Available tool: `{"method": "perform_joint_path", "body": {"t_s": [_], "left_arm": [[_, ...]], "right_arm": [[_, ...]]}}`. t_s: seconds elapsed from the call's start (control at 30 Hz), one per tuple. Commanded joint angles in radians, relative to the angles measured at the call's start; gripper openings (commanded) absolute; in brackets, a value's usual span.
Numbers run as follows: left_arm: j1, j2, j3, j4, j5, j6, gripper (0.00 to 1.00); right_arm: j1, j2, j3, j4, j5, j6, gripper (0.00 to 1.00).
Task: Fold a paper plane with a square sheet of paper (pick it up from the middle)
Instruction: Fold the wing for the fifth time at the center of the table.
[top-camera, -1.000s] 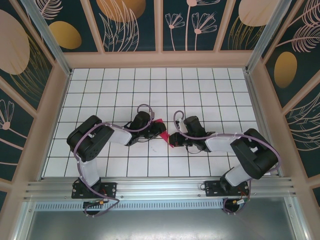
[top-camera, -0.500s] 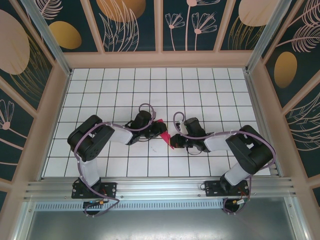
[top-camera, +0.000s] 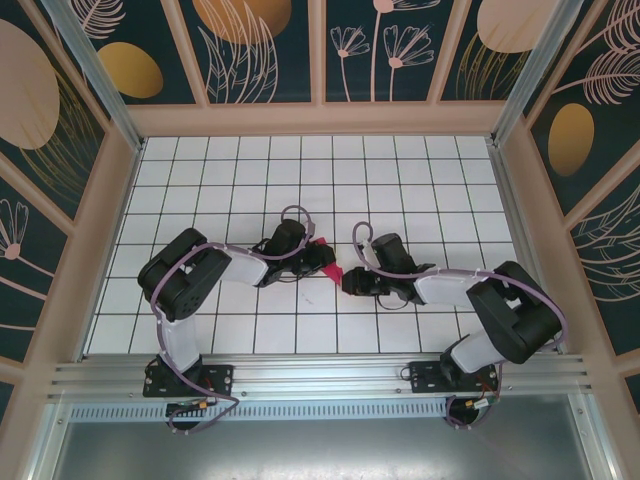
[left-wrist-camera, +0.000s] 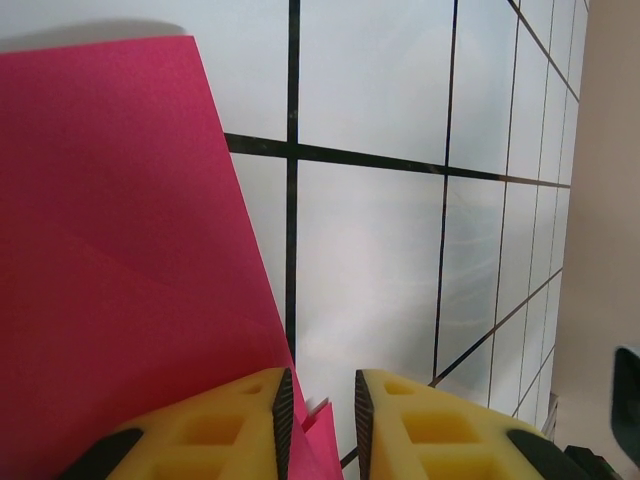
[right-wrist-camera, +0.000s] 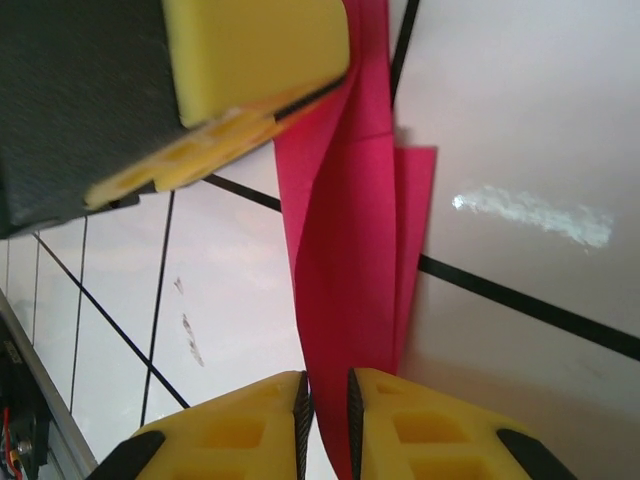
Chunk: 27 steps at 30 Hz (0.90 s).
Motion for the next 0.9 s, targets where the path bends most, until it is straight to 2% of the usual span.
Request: {"method": "perform_joint_path", "body": {"t_s": [0.0, 0.17, 0.33, 0.63, 0.7, 0.77, 0.87], "left_arm": [[-0.001, 0.026, 0.015, -0.054, -0.008, 0.033, 0.27], [-0.002, 0.027, 0.019, -0.066, -0.01, 0.041, 0.27], [-0.001, 0.032, 0.03, -0.089, -0.014, 0.059, 0.27], [-0.002, 0.055, 0.041, -0.106, -0.012, 0.072, 0.26], [-0.002, 0.057, 0.045, -0.112, -0.015, 0.076, 0.26], [-0.002, 0.059, 0.05, -0.118, -0.017, 0.08, 0.26], [-0.001, 0.068, 0.057, -0.123, -0.015, 0.084, 0.26]], "right_arm": [[-0.007, -0.007, 0.015, -0.066, 0.014, -0.02, 0.21], [-0.014, -0.002, -0.003, -0.049, 0.02, -0.005, 0.07], [-0.048, 0.037, -0.033, -0.026, 0.005, 0.036, 0.0], [-0.076, 0.099, -0.033, -0.063, 0.007, 0.055, 0.0], [-0.076, 0.068, -0.021, -0.069, -0.011, 0.059, 0.03], [-0.076, 0.024, 0.0, -0.084, -0.025, 0.06, 0.11], [-0.077, -0.053, 0.038, -0.132, -0.011, 0.028, 0.15]]}}
